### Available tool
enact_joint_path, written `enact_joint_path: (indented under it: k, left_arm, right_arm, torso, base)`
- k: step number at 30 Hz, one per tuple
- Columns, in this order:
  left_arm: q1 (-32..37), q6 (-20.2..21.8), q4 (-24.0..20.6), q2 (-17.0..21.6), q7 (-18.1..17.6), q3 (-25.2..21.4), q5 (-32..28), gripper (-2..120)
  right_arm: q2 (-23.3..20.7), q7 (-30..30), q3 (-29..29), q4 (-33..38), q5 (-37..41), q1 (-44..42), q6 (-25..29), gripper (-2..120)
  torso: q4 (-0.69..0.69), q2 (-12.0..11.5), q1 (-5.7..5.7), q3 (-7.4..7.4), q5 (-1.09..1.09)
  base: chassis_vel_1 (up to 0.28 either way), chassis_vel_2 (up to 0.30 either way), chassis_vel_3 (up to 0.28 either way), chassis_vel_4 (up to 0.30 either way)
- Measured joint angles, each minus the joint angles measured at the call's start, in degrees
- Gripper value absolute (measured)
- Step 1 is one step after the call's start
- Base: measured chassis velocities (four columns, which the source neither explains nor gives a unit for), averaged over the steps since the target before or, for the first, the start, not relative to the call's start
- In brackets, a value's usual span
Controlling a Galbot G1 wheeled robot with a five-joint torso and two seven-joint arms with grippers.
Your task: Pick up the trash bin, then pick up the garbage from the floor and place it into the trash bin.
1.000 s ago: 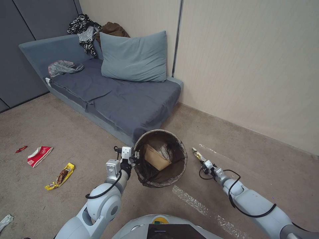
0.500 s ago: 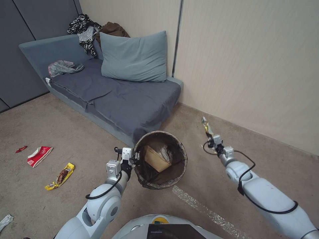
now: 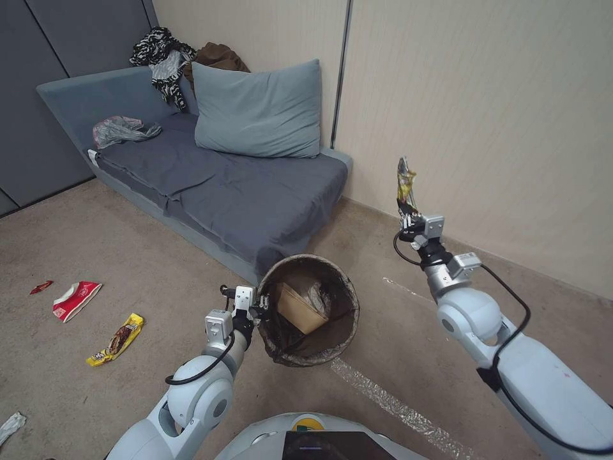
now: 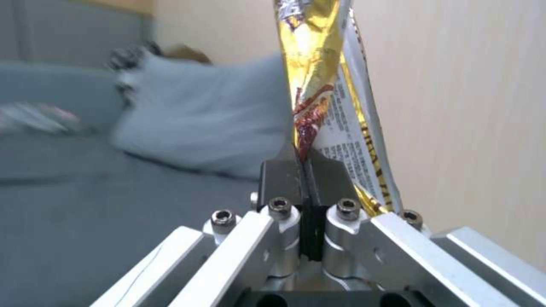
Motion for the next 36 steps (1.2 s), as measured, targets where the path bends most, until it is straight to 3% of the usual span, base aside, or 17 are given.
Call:
enact_joint_path:
  k: [3, 11, 12, 13, 17, 24, 36]
  left_arm:
    - [0.0, 0.03, 0.03, 0.04, 0.0, 0.01, 0.0, 0]
    - [-0.03, 0.05, 0.05, 0.09, 0.01, 0.01, 0.01, 0]
    - [-0.04, 0.06, 0.08, 0.1, 0.0, 0.01, 0.04, 0]
    - [-0.07, 0.1, 0.16, 0.11, 0.01, 0.04, 0.06, 0]
    - [-0.12, 0.14, 0.28, 0.08, 0.02, 0.08, 0.13, 0]
    - [-0.37, 0.27, 0.53, 0.16, 0.03, 0.24, 0.19, 0]
    - [-1.0, 0.45, 1.34, -0.43, 0.0, 0.68, 0.43, 0]
  right_arm:
    - [0.0, 0.03, 0.46, 4.99, 0.65, -1.63, -0.38, 0]
    - [-0.07, -0.09, 0.45, 7.34, 0.86, -2.32, -0.46, 0]
    - [-0.12, -0.26, 0.2, 9.13, 1.13, -2.93, -0.57, 0]
    - [-0.07, -1.04, -0.65, 11.45, 1.15, -3.68, -0.57, 0]
    - [0.16, -2.09, -1.86, 14.19, 1.18, -4.16, -0.57, 0]
    - [-0.19, -6.43, -6.51, 16.23, 1.41, -5.15, 1.01, 0]
    - [-2.32, -10.67, -22.16, 12.23, -0.23, -2.36, 4.75, 0]
  torso:
    - [0.0, 0.0, 0.0, 0.0, -0.02]
    - [-0.02, 0.0, 0.0, 0.0, 0.0]
    - [0.02, 0.0, 0.0, 0.0, -0.03]
    - [-0.04, 0.0, 0.0, 0.0, 0.02]
    - [0.01, 0.0, 0.0, 0.0, -0.02]
    - [-0.01, 0.0, 0.0, 0.01, 0.0]
    - [0.0, 0.0, 0.0, 0.0, 0.0]
  base:
    - [0.0, 0.0, 0.0, 0.0]
    - [0.0, 0.0, 0.0, 0.0]
    - [0.0, 0.0, 0.0, 0.0]
    - [0.0, 0.0, 0.0, 0.0]
    - [0.0, 0.0, 0.0, 0.0]
    - [0.0, 0.0, 0.0, 0.0]
    - [0.0, 0.0, 0.0, 0.0]
